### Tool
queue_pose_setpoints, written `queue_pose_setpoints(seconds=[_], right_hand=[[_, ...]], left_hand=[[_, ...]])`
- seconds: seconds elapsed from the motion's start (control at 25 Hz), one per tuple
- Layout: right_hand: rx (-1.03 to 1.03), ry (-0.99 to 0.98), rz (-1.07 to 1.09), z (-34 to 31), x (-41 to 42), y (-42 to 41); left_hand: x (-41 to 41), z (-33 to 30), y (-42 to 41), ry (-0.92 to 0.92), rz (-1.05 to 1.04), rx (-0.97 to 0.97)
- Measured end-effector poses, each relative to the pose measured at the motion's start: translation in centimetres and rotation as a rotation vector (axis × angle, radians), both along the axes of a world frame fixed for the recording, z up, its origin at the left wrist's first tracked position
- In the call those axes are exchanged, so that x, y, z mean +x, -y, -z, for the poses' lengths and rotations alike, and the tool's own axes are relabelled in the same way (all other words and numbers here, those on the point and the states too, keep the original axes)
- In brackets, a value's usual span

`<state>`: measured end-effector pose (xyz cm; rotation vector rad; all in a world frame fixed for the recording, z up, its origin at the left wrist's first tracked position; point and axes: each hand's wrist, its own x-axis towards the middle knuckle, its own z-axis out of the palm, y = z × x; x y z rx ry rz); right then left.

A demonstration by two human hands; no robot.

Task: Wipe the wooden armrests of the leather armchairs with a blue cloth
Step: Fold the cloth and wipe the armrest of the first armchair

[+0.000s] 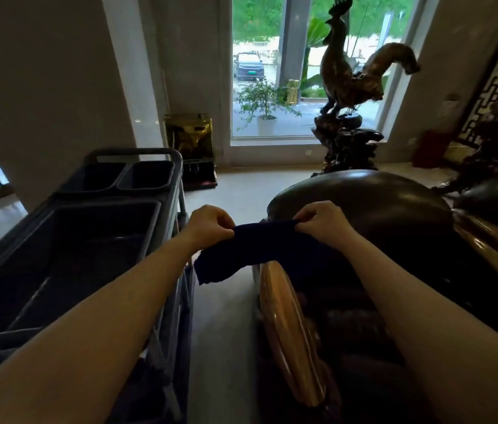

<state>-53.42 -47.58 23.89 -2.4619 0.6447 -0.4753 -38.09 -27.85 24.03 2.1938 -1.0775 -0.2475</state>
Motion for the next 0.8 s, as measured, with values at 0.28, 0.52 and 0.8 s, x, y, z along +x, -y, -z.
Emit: queue_pose_setpoints(seconds=[0.28, 0.52, 0.8], right_hand=[[0.067, -0.071, 0.055, 5.6, -3.3, 7.3], [0.186, -0.18, 0.105, 12.9, -3.4, 12.7], [0.308, -0.251, 0.063, 20.0, -5.0, 15.2]], left_hand=[[-2.1, 6.2, 8.6, -0.026, 0.047, 0.025], [-1.3, 13.7, 14.9, -0.092, 0.073, 0.086], [-3.8, 20.4, 17.2, -0.168, 0.014, 0.167]])
